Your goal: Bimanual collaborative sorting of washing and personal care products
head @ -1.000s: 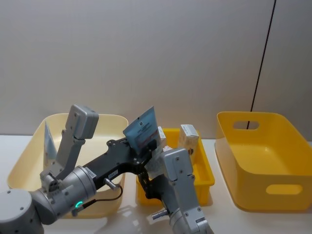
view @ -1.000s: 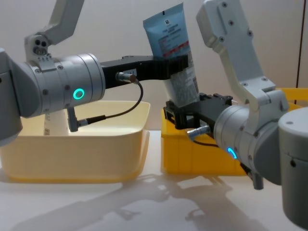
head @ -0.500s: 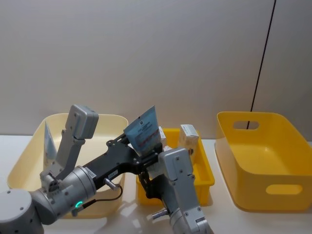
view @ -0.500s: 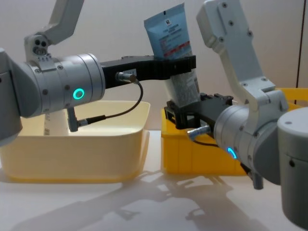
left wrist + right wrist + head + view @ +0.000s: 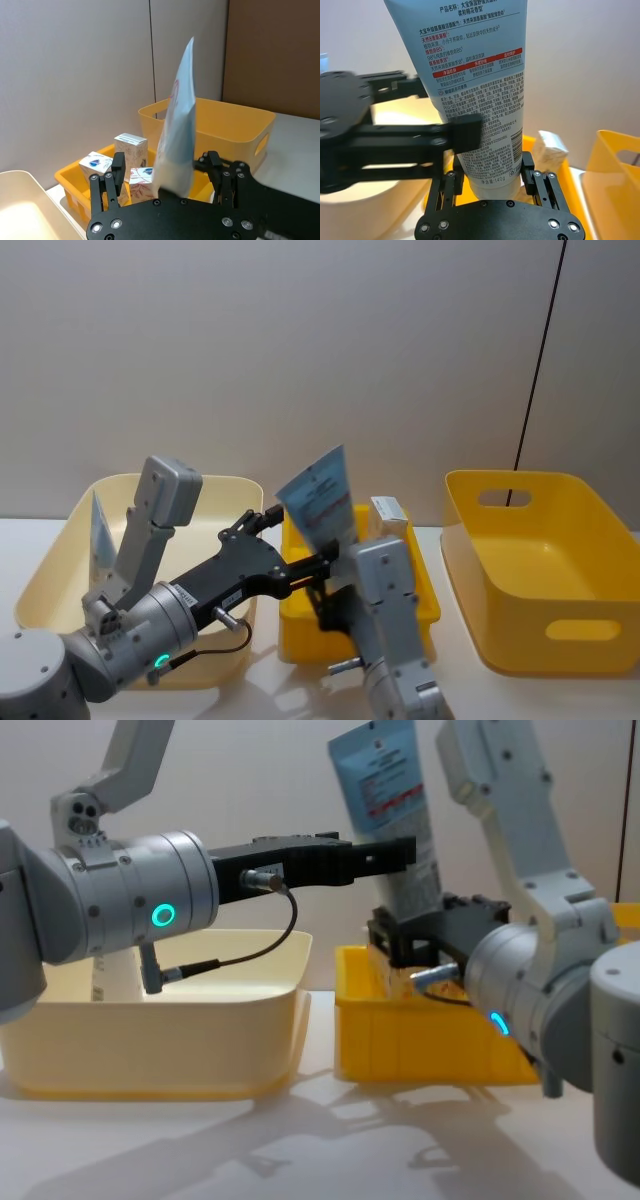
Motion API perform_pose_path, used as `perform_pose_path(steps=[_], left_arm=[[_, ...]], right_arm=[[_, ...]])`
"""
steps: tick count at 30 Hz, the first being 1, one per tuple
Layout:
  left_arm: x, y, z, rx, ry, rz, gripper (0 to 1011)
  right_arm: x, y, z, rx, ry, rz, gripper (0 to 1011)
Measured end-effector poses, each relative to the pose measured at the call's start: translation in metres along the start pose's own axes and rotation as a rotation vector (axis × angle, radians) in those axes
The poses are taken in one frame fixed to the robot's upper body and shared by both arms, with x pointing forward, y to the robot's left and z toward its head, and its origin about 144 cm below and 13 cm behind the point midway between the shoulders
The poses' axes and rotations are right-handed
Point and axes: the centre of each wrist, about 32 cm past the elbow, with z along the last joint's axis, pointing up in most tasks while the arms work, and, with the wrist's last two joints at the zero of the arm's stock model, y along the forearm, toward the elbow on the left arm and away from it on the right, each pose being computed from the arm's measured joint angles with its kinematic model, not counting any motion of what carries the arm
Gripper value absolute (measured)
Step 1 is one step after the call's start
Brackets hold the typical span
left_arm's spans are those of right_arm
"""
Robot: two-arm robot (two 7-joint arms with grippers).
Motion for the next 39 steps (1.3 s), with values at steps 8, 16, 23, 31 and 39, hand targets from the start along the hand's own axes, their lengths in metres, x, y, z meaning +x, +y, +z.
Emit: perform_pose_path(steps=[8,16,23,31,39], left_arm=[[0.0,0.0,0.0,0.0,0.0,0.0,1002],[0.0,0.0,0.0,0.0,0.0,0.0,1002],[0.0,0.0,0.0,0.0,0.0,0.0,1002],[0.0,0.0,0.0,0.0,0.0,0.0,1002],[0.0,0.0,0.0,0.0,0.0,0.0,1002]], right_arm=[[0.015,0.005,0.001,0.055,-0.008,-0.111,658],[0.037,0.011,0.004,0.104,-0.015,-0.228,659],[0.061,0.018,0.008,0.145,-0.023,-0.343,658],[0.092,0.022,0.011,0.161,-0.038,-0.475,658],[0.112,0.021,0.012,0.119,-0.052,-0.556,658]])
